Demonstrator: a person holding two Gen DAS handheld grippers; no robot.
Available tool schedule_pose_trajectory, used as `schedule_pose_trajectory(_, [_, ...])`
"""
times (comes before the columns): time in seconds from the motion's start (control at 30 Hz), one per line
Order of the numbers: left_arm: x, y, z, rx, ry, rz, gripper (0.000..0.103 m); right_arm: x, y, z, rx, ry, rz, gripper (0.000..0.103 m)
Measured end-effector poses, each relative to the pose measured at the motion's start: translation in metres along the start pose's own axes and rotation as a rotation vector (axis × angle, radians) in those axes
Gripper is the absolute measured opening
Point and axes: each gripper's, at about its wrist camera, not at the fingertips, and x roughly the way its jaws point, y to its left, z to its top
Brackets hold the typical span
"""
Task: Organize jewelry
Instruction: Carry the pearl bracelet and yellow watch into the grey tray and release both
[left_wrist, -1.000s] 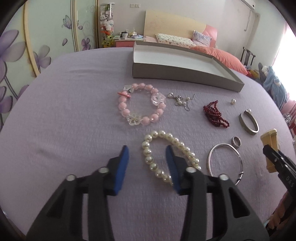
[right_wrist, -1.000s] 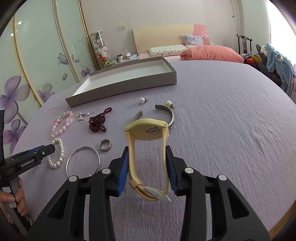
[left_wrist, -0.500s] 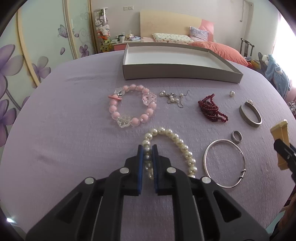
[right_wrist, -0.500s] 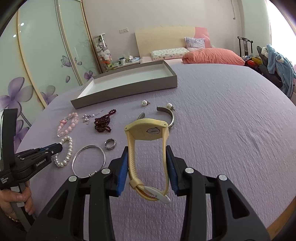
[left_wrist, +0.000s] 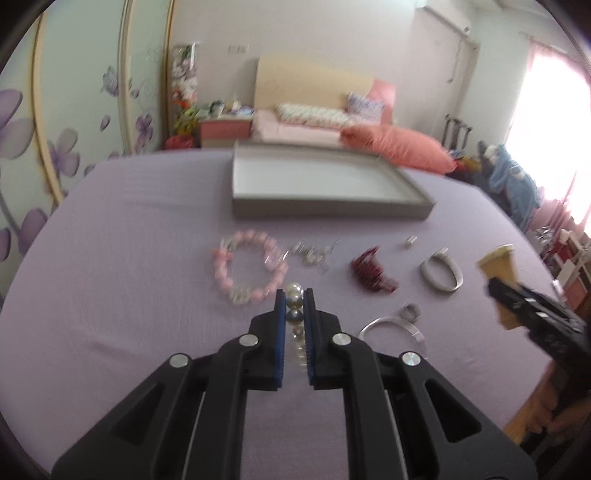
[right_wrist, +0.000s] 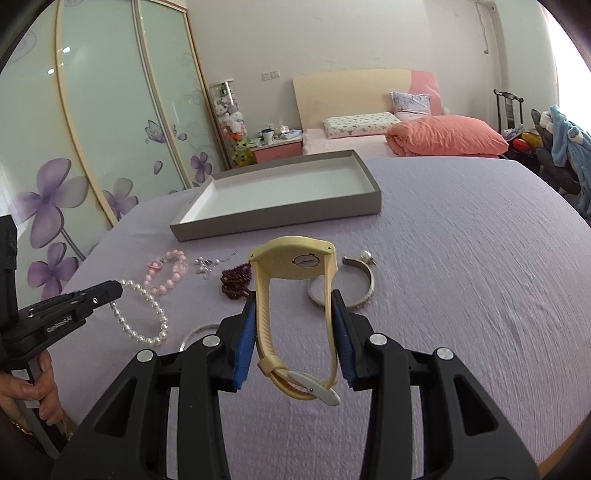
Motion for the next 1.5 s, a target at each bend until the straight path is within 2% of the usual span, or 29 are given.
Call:
schedule_pose_trajectory(0.3, [-0.022,-0.012,0.049,0.026,-0.084,-0.07,0.009,0.006,0.007,0.047,-0.035,-0.04,0.038,0.039])
schedule_pose_trajectory(0.57, [-0.002,-0.011,0.11,0.023,-0.097,-0.086,0.009,0.038,0.004,0.094,-0.059,-0.047,0.023,0.039])
schedule_pose_trajectory(0.7, [0.025,-0.008,0.144,0.02,-0.103,-0.071,0.009,0.068,-0.004,0.124,-0.053,-0.019,0.004,0.039])
schedule_pose_trajectory(0.93, [0.091,-0.004,0.19,-0.003,-0.054,-0.08,0.009,0.15,-0.02,0.171,0.002,0.068,-0.04,0.039])
schedule_pose_trajectory(1.1, [0.145,0.002,0.208,-0.021,-0.016,-0.066,0.009,0.208,-0.029,0.179,0.026,0.176,-0.063,0.039])
schedule_pose_trajectory(1.3, [0.195,0.012,0.215,-0.04,0.035,-0.057,0.009,0.263,-0.04,0.174,0.079,0.316,-0.155,0.039])
schedule_pose_trajectory(1.4, [0.213,0.017,0.216,-0.045,0.054,-0.044,0.009,0.279,-0.041,0.173,0.087,0.351,-0.195,0.039])
schedule_pose_trajectory(1.5, [0.23,0.022,0.218,-0.05,0.069,-0.027,0.009,0.282,-0.04,0.176,0.073,0.347,-0.212,0.041])
